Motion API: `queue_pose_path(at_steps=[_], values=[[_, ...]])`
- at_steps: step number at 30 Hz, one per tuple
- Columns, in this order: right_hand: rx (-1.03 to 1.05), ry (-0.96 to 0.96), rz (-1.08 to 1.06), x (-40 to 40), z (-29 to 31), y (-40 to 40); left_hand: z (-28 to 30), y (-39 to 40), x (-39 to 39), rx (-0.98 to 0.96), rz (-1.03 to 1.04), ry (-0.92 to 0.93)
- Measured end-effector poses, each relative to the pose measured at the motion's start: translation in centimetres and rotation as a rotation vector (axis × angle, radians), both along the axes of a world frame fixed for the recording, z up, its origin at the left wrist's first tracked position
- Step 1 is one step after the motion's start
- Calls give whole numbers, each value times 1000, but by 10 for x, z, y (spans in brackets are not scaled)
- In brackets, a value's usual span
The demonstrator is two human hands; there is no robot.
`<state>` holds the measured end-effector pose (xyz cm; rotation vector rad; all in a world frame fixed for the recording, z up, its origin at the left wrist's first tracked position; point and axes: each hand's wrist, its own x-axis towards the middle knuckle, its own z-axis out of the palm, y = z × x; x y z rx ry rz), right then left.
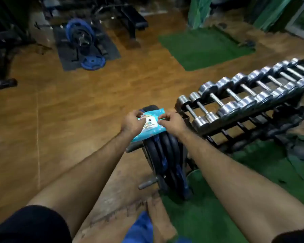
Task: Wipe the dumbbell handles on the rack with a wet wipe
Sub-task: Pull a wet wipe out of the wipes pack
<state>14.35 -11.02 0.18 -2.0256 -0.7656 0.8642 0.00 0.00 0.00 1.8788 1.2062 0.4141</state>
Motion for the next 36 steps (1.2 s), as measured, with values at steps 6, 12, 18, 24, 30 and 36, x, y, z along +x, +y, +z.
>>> queue_pose_path(at_steps=[6,12,18,24,30,36], values=[[-76,-522,234,20,-49,23,-44,20,6,201,-377,254],[-43,-643,333,29,-80,23,-64,26,8,382,-460,325],[-3,-613,303,31,-86,21,-56,15,10,295,-346,296],[7,-505,249,32,-86,24,-56,14,6,233,-295,230],[6,-438,228,31,-89,23,-56,21,7,195,-303,227],[-76,-550,203,22,-79,26,-47,28,5,96,-252,114]])
